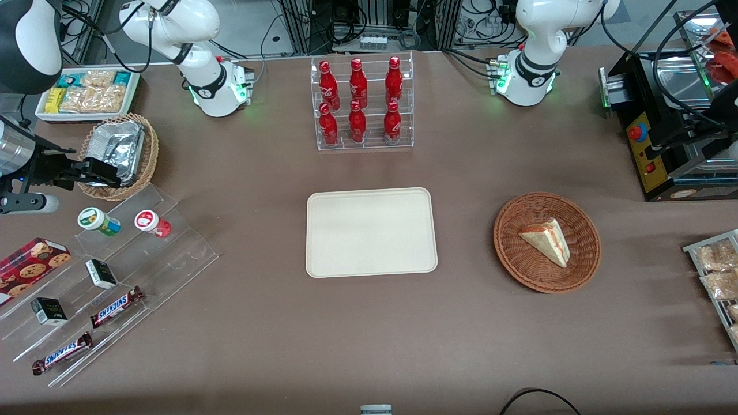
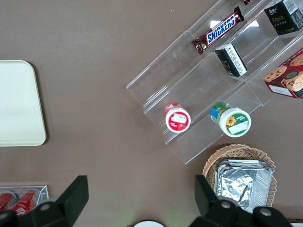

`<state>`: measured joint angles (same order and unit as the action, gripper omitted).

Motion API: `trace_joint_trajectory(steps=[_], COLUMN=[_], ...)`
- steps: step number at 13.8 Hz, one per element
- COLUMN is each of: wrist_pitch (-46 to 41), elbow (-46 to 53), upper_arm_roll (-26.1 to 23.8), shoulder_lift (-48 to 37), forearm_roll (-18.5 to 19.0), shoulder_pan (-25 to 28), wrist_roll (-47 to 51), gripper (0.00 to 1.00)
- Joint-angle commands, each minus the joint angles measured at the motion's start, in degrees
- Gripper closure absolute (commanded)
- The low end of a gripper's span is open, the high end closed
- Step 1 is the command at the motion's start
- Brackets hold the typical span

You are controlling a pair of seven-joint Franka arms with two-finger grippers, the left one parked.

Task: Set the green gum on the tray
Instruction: 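Move the right gripper down toward the green sunflower-label gum container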

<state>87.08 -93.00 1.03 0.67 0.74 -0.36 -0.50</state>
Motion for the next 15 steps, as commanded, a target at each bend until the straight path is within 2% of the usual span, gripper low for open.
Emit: trace_joint_trajectory(steps=[1,5,8,13,15], wrist_pitch=[1.1,2.3,7.5,19.5,23.2], elbow=[0.8,-0.7,-5.4,-14.4,-17.0], upper_arm_roll=[-0.2,0.2,0.3,0.3,0.3], shoulder_lift=[-0.6,0.6,0.5,0.0,-0.1], forearm_roll=[-0.1,-0.2,-0.3,-0.4,-0.4], shoulder_pan=[-0.3,-1.0,-3.1,-8.9,-10.8], wrist_roll=[0.9,-0.8,-7.1,-29.8,-36.0], gripper=[0.0,0.0,0.0,0.0,0.0])
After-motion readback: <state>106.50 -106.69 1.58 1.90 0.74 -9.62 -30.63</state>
